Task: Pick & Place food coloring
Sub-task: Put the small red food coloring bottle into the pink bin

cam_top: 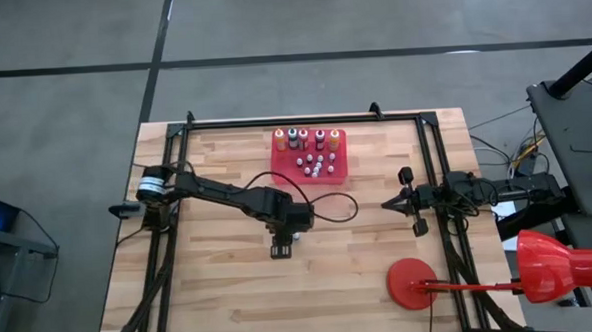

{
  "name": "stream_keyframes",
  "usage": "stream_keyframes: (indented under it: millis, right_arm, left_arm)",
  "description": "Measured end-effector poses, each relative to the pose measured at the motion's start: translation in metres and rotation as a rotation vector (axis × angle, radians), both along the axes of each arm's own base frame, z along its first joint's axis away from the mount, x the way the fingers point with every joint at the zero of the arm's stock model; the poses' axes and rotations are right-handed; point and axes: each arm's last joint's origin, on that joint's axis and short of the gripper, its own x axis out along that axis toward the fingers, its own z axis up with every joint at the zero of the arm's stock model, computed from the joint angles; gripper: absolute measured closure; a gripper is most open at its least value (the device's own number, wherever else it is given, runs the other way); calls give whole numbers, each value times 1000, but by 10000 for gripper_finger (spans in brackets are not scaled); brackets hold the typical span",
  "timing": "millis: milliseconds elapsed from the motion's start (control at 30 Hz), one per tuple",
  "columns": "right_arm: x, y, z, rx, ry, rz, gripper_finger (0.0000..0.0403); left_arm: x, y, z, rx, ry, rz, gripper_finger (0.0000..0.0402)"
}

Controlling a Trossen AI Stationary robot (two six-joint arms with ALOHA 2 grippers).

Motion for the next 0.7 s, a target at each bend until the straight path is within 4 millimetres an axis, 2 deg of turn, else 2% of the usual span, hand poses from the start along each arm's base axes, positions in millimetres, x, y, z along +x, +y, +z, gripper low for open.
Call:
stream_keyframes:
  millis: [267,700]
  right_arm:
    - [0,0,0,-1,0,0,394]
    - [0,0,0,-2,0,1,394]
  left_arm:
    - [6,0,-17,16,38,8,270]
    - [10,0,-27,34,47,33,271]
